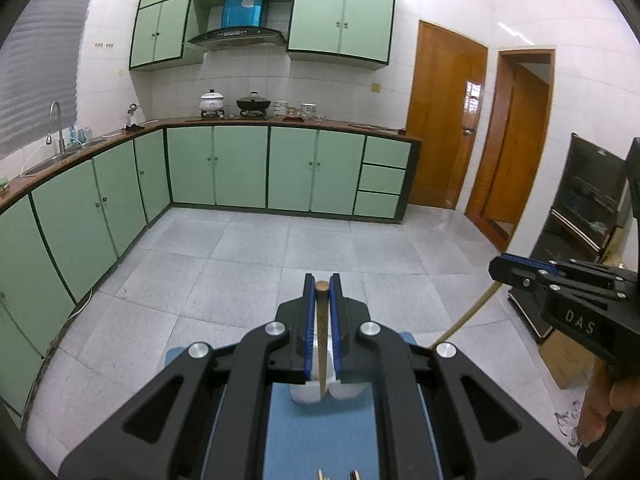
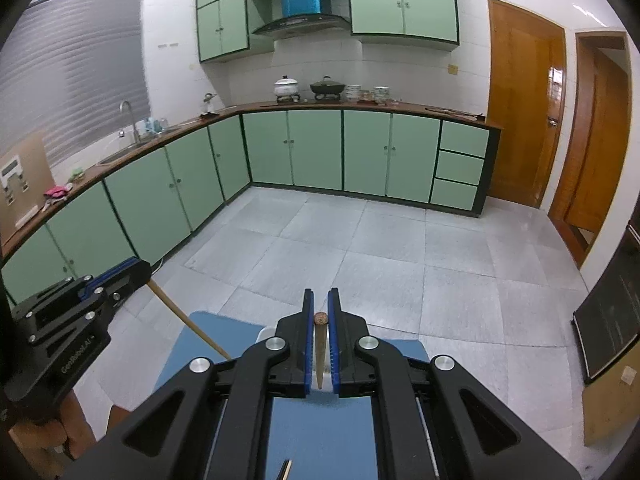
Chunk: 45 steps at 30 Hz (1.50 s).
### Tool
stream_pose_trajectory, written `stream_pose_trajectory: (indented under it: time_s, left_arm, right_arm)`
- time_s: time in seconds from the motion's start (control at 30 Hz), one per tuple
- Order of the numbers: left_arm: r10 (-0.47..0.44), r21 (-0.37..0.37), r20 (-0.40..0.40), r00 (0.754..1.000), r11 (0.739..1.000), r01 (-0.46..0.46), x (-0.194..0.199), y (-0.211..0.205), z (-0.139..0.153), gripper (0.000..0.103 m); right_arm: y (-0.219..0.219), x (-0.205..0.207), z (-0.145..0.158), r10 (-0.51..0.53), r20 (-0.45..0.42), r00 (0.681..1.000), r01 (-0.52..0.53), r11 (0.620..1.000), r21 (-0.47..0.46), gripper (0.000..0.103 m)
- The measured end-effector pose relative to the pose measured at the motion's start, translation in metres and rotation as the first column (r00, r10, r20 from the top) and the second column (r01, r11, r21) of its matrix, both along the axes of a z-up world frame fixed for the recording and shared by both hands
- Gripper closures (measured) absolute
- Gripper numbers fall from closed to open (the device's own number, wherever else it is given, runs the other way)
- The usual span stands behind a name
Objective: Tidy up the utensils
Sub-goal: 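Lower both chopsticks into the holder cups and open both tools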
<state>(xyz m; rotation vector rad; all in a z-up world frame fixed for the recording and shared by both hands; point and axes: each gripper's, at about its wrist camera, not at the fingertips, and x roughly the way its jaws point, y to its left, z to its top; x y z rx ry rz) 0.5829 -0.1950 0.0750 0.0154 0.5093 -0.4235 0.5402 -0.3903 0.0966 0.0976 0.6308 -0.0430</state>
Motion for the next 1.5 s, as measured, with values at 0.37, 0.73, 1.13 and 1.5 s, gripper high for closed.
stream_pose_trajectory:
  time_s: [0.37, 0.73, 1.13, 1.5]
  left_arm:
    - [0.005, 0.009, -0.007, 1.0, 1.0, -0.005, 0.069, -0.024, -0.052, 0.097]
    - [0.017, 0.041, -0.1, 0.995, 0.999, -0.013, 0.092, -0.012, -0.116, 0.096]
    - [0.038, 0.06, -0.063, 0.997, 0.998, -0.034, 0.07, 0.005, -0.084, 0.084]
    - [0.045, 0.087, -0.015, 0.999, 0.995, -0.044, -0.031, 0.047, -0.065, 0.044]
  right_arm:
    - [-0.025, 0.074, -0.061, -0.026, -0.032, 0.999, 0.028, 0.999, 0.036, 0.096]
    - [-0.032, 0.095, -0.131, -0.012, -0.13, 0.991, 0.023, 0.996, 0.081, 0.096]
    - [-0.031, 0.067, -0.114, -0.025, -0.103, 0.994, 0.032, 0.997, 0.068, 0.093]
    - [-0.004, -0.042, -0.098, 0.036, -0.013, 0.999, -0.036, 0.999, 0.004, 0.077]
